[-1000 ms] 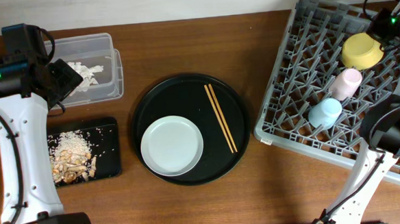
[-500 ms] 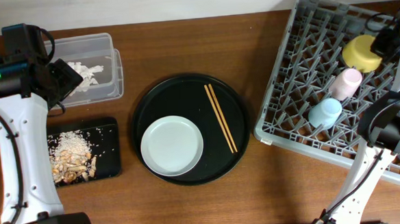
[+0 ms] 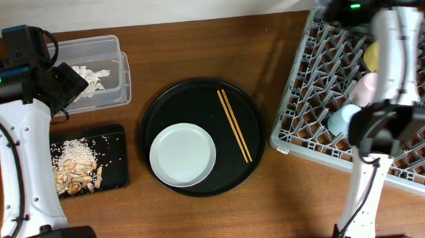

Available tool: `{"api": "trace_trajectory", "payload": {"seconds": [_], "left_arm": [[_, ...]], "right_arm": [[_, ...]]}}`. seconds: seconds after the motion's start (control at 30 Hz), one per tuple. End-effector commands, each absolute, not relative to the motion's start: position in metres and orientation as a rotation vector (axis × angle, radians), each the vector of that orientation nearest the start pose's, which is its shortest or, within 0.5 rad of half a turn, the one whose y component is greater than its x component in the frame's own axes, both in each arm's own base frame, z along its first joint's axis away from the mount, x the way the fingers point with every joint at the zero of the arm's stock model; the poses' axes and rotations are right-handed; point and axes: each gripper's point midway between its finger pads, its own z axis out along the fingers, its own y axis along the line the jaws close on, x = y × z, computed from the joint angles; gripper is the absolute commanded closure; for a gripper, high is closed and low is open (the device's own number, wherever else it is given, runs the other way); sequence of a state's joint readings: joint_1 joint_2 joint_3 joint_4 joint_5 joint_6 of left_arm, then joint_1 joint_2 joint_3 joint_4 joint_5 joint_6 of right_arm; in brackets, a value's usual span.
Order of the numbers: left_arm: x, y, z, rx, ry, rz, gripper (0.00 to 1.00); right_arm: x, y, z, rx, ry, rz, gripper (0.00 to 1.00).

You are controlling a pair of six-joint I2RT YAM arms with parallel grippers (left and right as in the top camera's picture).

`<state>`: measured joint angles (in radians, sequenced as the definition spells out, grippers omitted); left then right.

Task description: Sort waste into correct bins and load items into the dishwasher rack

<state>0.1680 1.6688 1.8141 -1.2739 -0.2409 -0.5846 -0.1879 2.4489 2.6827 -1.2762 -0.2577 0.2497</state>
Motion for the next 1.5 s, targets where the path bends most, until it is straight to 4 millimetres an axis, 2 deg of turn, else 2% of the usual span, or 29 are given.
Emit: {"api": "trace_trajectory", "payload": {"seconds": [0.0,0.1,0.17,0.27,0.37,0.47,0.57,0.63,0.73,0.77,0.83,1.03,1.13,1.2,1.4,1.47], "left_arm": [[0.369,0.108,0.261,-1.053,2.412,0.196,0.01],[0.369,0.108,0.261,-1.053,2.412,0.196,0.01],[0.369,0.108,0.261,-1.053,2.412,0.196,0.01],[0.369,0.108,0.261,-1.053,2.412,0.196,0.01],[0.369,0.108,0.261,-1.053,2.412,0.196,0.01],[0.369,0.108,0.261,-1.053,2.412,0.196,0.01],[0.369,0.108,0.261,-1.053,2.412,0.196,0.01],[0.369,0.108,0.261,-1.053,2.412,0.196,0.01],[0.369,0.108,0.261,-1.053,2.412,0.196,0.01],[0.369,0.108,0.261,-1.053,2.412,0.196,0.01],[0.369,0.108,0.261,-1.053,2.412,0.196,0.01],[0.369,0.108,0.261,-1.053,2.412,0.196,0.01],[0.369,0.108,0.261,-1.053,2.412,0.196,0.01],[0.369,0.108,0.261,-1.053,2.412,0.196,0.01],[0.369,0.108,0.261,-1.053,2.412,0.196,0.01],[0.369,0.108,0.261,-1.053,2.412,0.196,0.01]], "right_arm": [[0.568,-0.012,0.169,0.386,2.624,0.096,0.10],[0.561,-0.004,0.154,0.513,2.627,-0.089,0.08],[0.556,0.006,0.145,0.537,2.627,-0.174,0.07],[0.549,0.023,0.134,0.554,2.660,-0.175,0.07],[0.537,0.019,0.123,0.640,2.694,-0.182,0.08],[0.532,0.023,0.113,0.645,2.741,-0.131,0.08],[0.524,0.023,0.099,0.637,2.787,-0.152,0.09],[0.517,0.021,0.088,0.642,2.820,-0.170,0.13],[0.510,0.021,0.071,0.646,2.856,-0.184,0.36],[0.509,0.021,0.068,0.645,2.861,-0.182,0.41],[0.509,0.023,0.067,0.636,2.868,-0.167,0.43],[0.510,0.034,0.066,0.442,2.924,-0.096,0.52],[0.504,0.043,0.064,0.316,2.976,-0.032,0.65],[0.498,0.043,0.063,0.291,3.005,-0.043,0.78],[0.482,0.042,0.062,0.185,3.080,-0.066,0.80],[0.475,0.046,0.062,0.095,3.112,-0.033,0.80]]}}
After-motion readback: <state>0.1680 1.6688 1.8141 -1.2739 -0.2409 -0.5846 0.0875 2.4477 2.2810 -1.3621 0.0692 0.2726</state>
